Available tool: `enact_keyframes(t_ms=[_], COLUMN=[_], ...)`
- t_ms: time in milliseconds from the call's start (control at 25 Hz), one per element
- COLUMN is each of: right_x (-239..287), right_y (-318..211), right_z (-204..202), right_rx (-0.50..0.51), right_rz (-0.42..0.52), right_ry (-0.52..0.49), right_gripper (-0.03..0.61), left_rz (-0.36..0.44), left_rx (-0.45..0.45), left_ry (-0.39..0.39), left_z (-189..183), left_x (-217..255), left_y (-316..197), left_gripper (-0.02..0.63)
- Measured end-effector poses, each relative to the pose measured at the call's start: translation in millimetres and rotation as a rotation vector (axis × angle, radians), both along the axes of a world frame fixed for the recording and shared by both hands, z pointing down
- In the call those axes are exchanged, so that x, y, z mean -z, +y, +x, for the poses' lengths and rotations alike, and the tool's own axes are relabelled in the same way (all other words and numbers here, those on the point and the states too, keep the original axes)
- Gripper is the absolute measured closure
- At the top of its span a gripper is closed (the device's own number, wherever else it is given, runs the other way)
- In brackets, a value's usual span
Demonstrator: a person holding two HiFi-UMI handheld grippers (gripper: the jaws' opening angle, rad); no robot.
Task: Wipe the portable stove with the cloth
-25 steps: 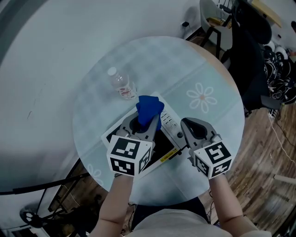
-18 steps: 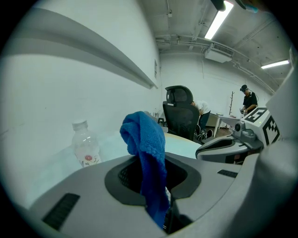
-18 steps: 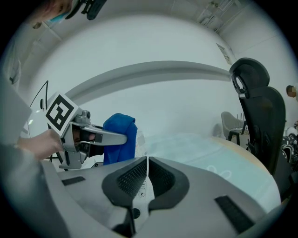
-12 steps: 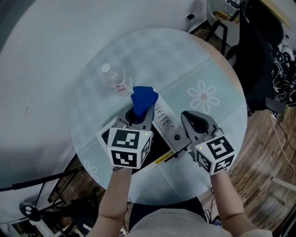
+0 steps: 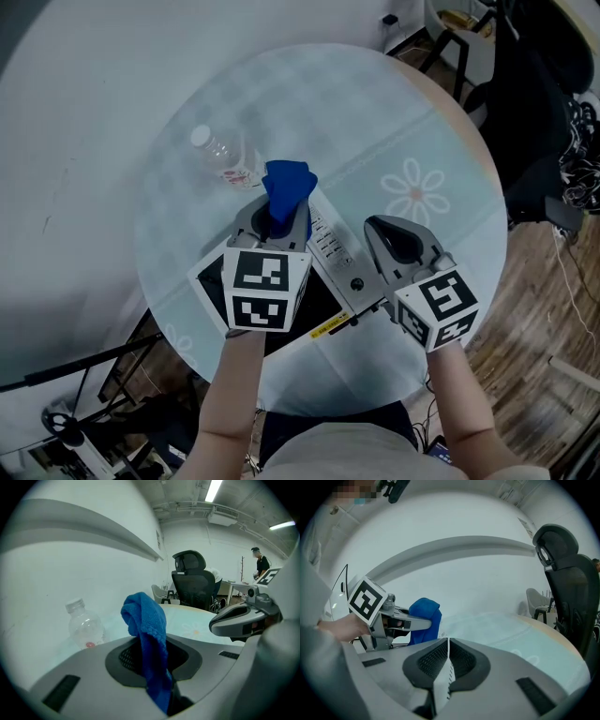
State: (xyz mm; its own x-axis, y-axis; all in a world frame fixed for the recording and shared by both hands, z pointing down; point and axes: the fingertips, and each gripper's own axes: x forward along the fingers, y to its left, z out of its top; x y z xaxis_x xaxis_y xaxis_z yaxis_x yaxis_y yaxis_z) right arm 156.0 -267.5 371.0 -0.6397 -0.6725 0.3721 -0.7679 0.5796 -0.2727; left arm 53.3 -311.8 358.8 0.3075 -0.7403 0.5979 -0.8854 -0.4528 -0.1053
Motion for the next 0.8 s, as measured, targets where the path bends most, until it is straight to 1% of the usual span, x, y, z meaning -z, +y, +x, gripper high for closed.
enact_keyframes(t_ms=[120,280,360,560,800], right_x=[-3,-12,-15,-26,-35], right_y=[-3,-6,-7,-7,-7], right_z=[0,1,2,3,6], right_rx=[0.010,0.008,0.004,0.001,-0.004], right_rz=[-0.003,-0.019,-0.026,-0.047,-0.070], right_ry=[-0.009,-0.007,-0.007,0.001,0.005], right_gripper=[0.554,0.554,0.554,0.554,0.554], left_rz=[-0.030,-0.063,-0.078,-0.100,-0.128], left_rx=[-0.005,-0.017,-0.021,-0.018,-0.041], left_ry=[-0.013,-0.078,-0.096,-0.129,-0.176], left_z=[1,0,1,3,7], left_x=[-8,-21,-26,-38,-51], left_y=[-1,-1,-2,-4,-2], left_gripper=[0.523,0.523,0.523,0.523,0.523])
